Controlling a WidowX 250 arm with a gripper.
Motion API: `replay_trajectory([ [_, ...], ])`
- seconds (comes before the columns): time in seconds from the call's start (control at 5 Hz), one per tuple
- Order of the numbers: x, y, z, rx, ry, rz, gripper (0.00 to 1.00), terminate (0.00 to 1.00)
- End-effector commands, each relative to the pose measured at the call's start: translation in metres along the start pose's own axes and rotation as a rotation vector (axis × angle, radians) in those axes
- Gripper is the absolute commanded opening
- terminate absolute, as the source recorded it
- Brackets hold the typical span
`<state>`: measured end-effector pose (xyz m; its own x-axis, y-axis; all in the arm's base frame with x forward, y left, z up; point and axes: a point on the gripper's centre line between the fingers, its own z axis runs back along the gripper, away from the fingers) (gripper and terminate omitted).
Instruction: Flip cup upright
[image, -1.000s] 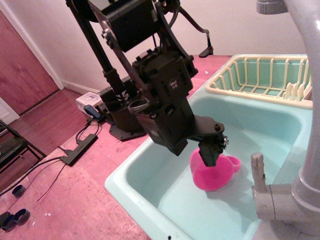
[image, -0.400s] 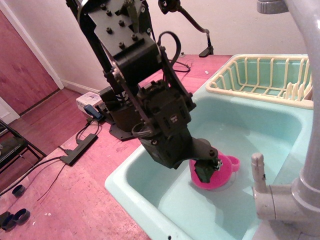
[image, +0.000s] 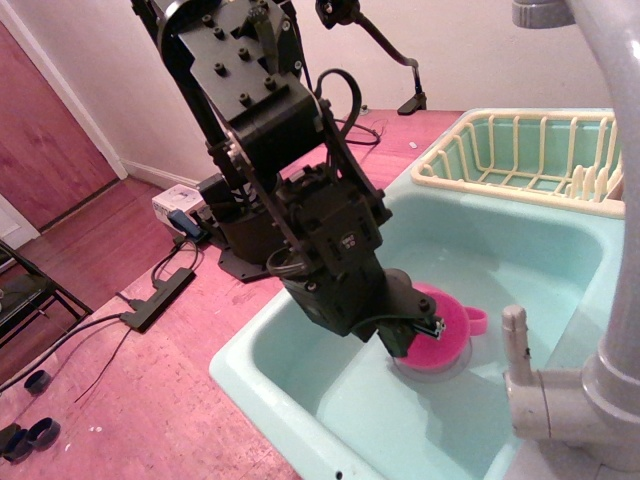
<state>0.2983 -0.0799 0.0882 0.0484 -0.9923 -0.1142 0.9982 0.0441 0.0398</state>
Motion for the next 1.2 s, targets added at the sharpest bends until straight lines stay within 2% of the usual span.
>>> replay_trajectory([
  [0.0, -0.001, 0.002, 0.022, 0.115, -0.026, 0.068, 0.0, 0.0],
  [0.2, -0.001, 0.012, 0.029, 0.237, -0.065, 0.203, 0.0, 0.0],
  [0.4, 0.005, 0.021, 0.032, 0.399, -0.127, 0.373, 0.0, 0.0],
  [0.6, 0.009, 0.023, 0.029, 0.433, -0.161, 0.428, 0.0, 0.0],
  [0.8, 0.015, 0.019, 0.021, 0.436, -0.198, 0.494, 1.0, 0.0],
  [1.0, 0.026, 0.017, 0.014, 0.437, -0.236, 0.564, 1.0, 0.0],
])
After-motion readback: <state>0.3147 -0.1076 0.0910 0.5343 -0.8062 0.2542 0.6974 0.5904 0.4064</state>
